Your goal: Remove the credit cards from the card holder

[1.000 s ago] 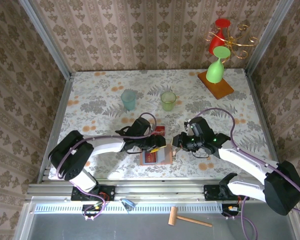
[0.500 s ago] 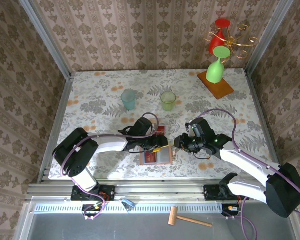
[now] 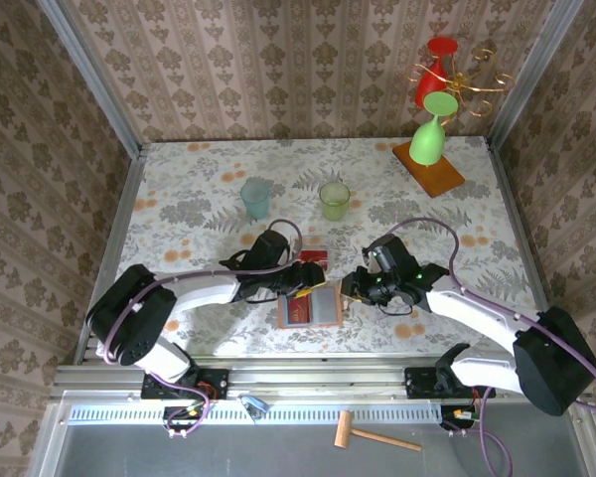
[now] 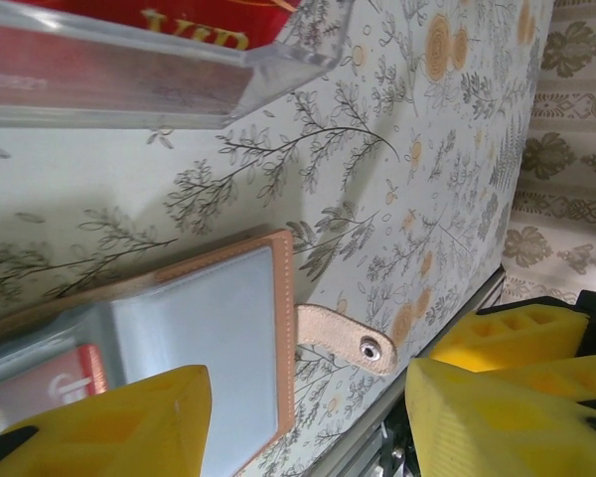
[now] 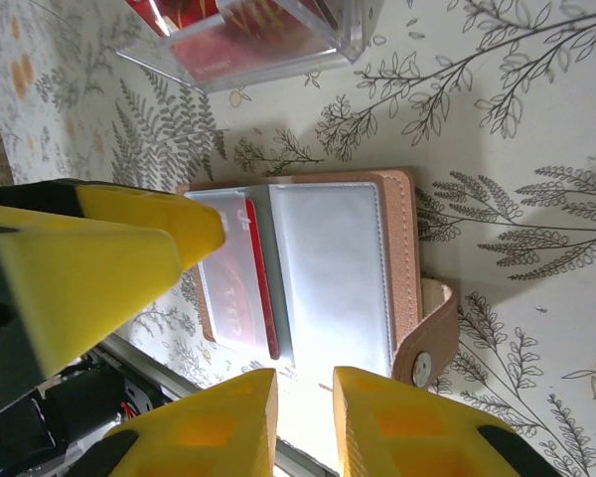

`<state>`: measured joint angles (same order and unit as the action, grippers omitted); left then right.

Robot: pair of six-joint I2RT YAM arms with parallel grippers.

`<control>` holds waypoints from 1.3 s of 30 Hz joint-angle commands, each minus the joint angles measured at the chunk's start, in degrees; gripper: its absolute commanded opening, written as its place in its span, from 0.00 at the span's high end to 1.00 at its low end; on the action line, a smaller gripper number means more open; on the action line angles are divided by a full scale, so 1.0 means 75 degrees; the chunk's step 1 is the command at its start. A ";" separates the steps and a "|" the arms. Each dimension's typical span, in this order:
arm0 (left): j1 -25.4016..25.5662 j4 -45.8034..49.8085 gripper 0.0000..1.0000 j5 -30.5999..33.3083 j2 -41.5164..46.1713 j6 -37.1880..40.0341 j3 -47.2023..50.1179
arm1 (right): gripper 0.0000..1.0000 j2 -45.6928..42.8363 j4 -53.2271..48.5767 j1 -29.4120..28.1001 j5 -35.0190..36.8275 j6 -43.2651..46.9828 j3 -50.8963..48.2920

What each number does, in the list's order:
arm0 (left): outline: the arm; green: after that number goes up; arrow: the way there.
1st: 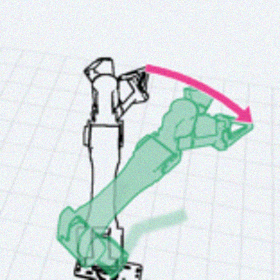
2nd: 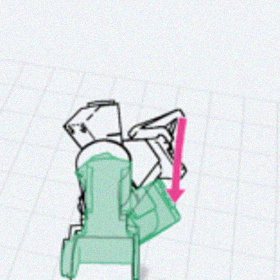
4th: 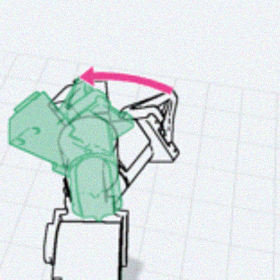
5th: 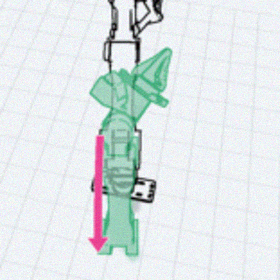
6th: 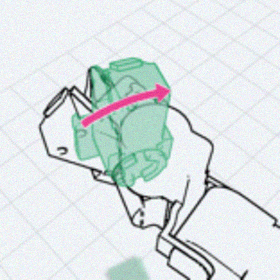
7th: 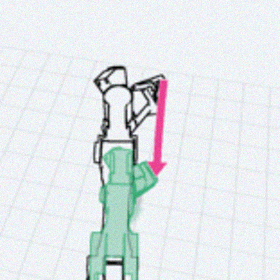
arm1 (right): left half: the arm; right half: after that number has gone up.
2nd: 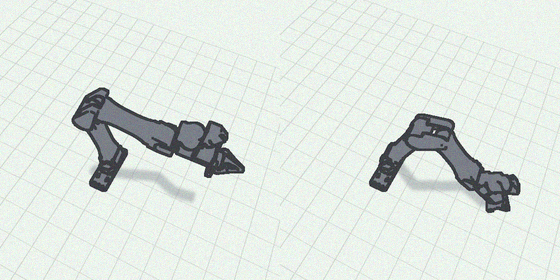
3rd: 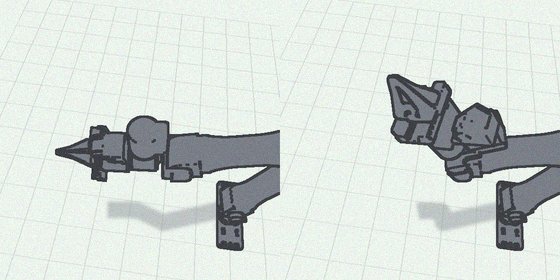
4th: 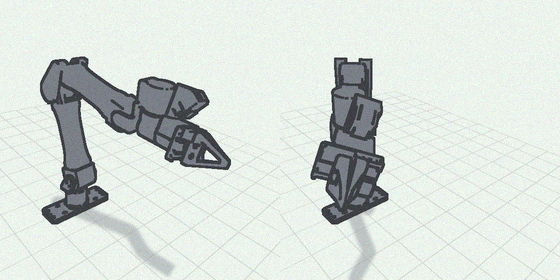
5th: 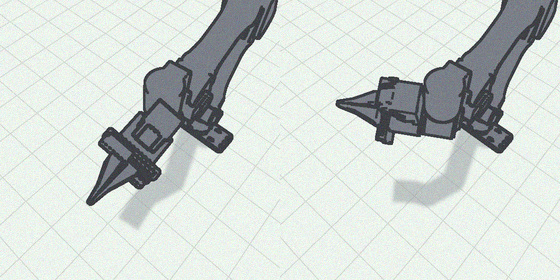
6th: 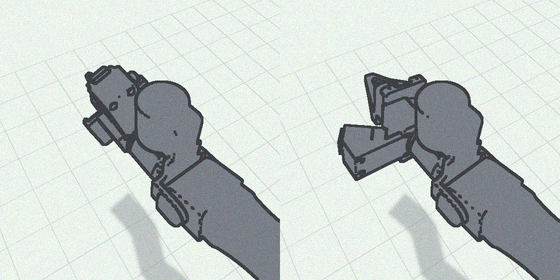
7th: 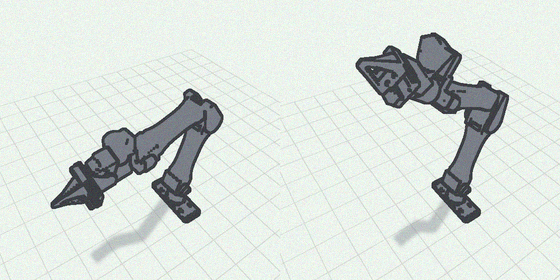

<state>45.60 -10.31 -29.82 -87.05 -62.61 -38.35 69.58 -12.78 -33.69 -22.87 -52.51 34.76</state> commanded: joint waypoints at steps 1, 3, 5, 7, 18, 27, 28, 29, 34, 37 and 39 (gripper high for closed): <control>-0.0112 0.0021 0.46 -0.0016 0.0359 0.0043 0.0263 | 0.79 0.0246 0.0202 -0.0178 -0.0085 -0.0074 0.0381; -0.0182 0.0026 0.46 -0.0002 0.0511 0.0041 0.0422 | 0.79 0.0440 0.0247 -0.0295 -0.0080 -0.0100 0.0488; -0.0256 0.0029 0.47 -0.0003 0.0640 0.0051 0.0569 | 0.79 0.0616 0.0296 -0.0409 -0.0068 -0.0131 0.0586; -0.0329 0.0036 0.48 -0.0018 0.0753 0.0048 0.0708 | 0.79 0.0806 0.0360 -0.0534 -0.0046 -0.0170 0.0684; -0.0578 0.0235 0.56 0.0013 0.1252 0.0194 0.1262 | 0.79 0.1919 0.0642 -0.1124 0.0003 -0.0331 0.1193; -0.0579 0.0150 0.67 0.0096 0.1317 0.0151 0.1675 | 0.79 0.2593 0.0857 -0.1401 -0.0044 -0.0425 0.1420; -0.0584 0.0136 0.68 0.0102 0.1317 0.0156 0.1705 | 0.79 0.2633 0.0880 -0.1423 -0.0066 -0.0427 0.1435; -0.0578 0.0122 0.69 0.0115 0.1323 0.0156 0.1736 | 0.80 0.2708 0.0906 -0.1449 -0.0078 -0.0439 0.1445; -0.0582 0.0120 0.74 0.0121 0.1294 0.0178 0.1831 | 0.80 0.2964 0.0997 -0.1542 -0.0103 -0.0475 0.1539; -0.0584 0.0127 0.75 0.0121 0.1282 0.0191 0.1877 | 0.80 0.3101 0.1059 -0.1589 -0.0114 -0.0504 0.1575; -0.0588 0.0123 0.75 0.0140 0.1280 0.0203 0.1909 | 0.80 0.3167 0.1103 -0.1613 -0.0126 -0.0520 0.1587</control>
<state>41.52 -9.43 -29.30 -78.26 -62.11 -25.02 92.07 -5.72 -45.28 -23.11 -55.72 45.04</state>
